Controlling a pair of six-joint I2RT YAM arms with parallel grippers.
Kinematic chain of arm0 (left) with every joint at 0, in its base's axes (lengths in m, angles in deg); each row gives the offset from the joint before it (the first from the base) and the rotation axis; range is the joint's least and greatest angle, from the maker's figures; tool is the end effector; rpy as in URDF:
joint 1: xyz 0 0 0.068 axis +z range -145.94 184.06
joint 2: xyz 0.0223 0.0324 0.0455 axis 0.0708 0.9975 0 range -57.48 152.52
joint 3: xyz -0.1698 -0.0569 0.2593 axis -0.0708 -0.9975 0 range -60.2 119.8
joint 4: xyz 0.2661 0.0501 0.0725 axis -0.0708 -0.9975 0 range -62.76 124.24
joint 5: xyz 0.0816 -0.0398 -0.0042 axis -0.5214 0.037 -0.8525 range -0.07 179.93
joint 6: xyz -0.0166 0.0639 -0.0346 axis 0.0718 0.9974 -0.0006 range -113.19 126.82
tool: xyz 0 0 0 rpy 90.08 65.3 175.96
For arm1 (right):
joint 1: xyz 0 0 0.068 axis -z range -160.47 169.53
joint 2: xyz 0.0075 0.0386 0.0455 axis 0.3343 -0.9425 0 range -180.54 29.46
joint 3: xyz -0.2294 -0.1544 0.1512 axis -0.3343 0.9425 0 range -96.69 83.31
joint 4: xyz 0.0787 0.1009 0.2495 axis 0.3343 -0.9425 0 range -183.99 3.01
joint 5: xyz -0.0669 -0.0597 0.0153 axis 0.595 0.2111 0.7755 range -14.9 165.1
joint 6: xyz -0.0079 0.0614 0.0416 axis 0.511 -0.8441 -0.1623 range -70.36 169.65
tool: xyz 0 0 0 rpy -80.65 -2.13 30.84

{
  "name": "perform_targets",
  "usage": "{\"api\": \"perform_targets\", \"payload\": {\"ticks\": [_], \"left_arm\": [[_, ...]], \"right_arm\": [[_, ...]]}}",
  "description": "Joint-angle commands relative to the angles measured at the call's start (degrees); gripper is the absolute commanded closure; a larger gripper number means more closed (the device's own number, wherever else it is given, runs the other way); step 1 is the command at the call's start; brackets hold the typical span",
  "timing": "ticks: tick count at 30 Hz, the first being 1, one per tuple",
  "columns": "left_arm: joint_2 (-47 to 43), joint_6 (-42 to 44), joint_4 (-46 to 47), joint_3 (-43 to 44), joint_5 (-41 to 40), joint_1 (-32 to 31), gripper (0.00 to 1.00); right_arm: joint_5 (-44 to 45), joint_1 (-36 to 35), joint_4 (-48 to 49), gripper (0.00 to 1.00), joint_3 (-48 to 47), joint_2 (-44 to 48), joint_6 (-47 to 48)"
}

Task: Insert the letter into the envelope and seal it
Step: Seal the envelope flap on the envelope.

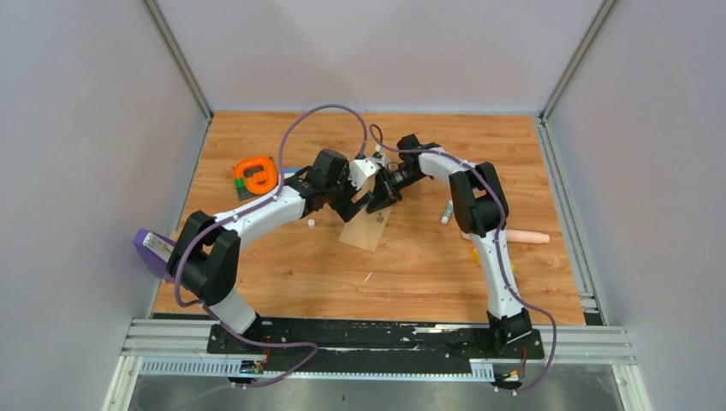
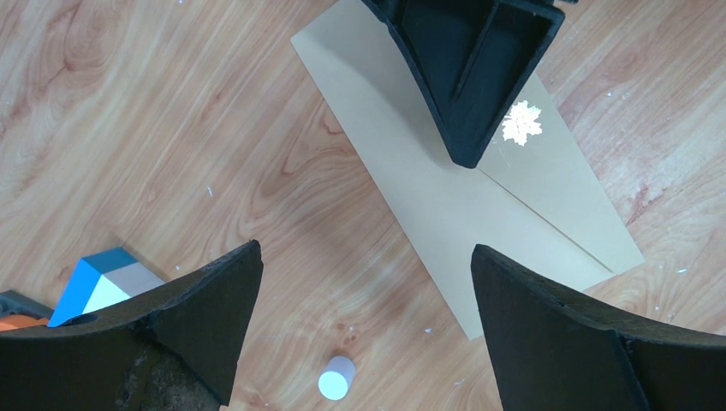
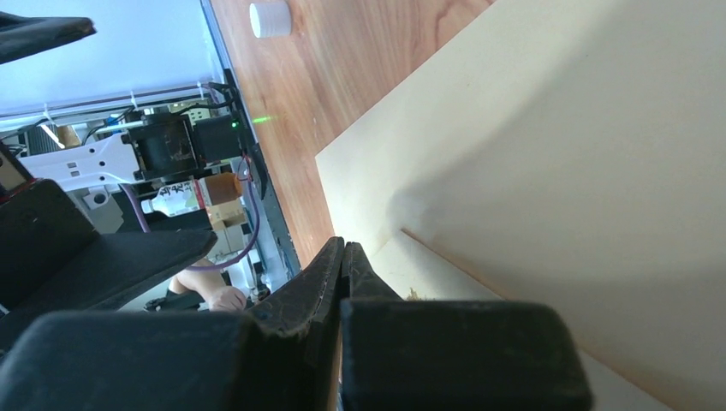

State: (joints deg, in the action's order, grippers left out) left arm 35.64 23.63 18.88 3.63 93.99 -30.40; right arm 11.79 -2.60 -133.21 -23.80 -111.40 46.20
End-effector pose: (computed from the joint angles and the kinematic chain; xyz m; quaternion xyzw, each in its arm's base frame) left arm 0.3225 -0.2267 0.2473 0.4113 0.8254 -0.0913 0.3758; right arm 0.4700 0.2514 0.1097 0.1829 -0.8293 -0.5263 0.0431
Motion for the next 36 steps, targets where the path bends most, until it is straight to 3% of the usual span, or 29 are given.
{"api": "perform_targets", "payload": {"ticks": [1, 17, 31, 34, 36], "left_arm": [[0.0, -0.74, 1.44, -0.14, 0.82, -0.09, 0.0], [-0.42, -0.26, 1.04, 0.46, -0.18, -0.03, 0.0], [-2.69, 0.99, 0.82, 0.65, -2.61, 0.57, 0.0], [-2.61, 0.81, 0.98, 0.51, -2.1, 0.54, 0.0], [-2.22, 0.66, 1.0, 0.58, -1.96, 0.57, 0.0]], "right_arm": [[-3.1, 0.59, -0.89, 1.0, -1.18, 4.57, 2.31], [1.45, 1.91, -1.68, 0.93, -0.11, 7.61, 5.09], [11.6, 4.52, -0.4, 0.47, 3.58, 16.8, 10.13], [8.74, 4.47, 1.83, 0.51, 5.67, 18.45, 10.25], [5.32, 3.99, 2.65, 0.68, 6.47, 17.69, 9.49]]}}
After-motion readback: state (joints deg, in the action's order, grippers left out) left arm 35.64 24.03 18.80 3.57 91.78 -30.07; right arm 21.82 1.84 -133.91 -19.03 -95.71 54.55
